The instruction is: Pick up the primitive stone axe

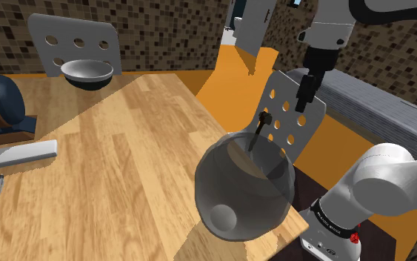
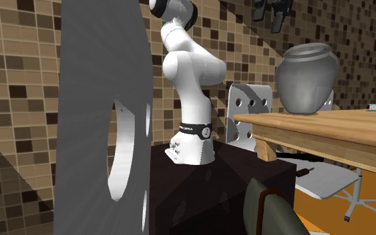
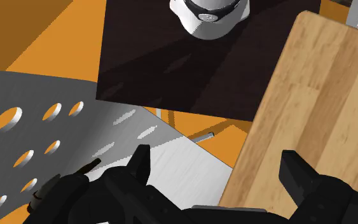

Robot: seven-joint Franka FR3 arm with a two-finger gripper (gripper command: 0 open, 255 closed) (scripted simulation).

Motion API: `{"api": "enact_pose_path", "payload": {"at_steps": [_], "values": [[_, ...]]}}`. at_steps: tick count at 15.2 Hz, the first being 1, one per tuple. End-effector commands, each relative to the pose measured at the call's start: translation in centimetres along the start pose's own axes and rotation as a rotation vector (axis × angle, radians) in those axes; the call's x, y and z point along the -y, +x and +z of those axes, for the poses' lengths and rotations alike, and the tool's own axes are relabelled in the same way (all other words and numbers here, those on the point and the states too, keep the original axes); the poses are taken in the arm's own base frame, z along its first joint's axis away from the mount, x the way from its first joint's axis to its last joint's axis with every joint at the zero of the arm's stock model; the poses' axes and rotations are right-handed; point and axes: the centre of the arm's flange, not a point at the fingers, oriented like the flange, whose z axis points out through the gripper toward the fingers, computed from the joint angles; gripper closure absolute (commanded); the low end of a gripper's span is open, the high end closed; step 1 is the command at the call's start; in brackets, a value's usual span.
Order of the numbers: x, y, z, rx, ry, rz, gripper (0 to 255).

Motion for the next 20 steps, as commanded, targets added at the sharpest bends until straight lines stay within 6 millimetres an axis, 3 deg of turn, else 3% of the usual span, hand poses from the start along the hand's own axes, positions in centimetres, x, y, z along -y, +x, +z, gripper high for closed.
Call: {"api": "enact_pose_path", "payload": {"at_steps": [1, 20], "values": [[0.0, 0.0, 0.0, 0.000, 0.000, 0.000, 0], [-19.1, 11.2, 11.7, -0.073, 0.053, 0.188, 0]]}}
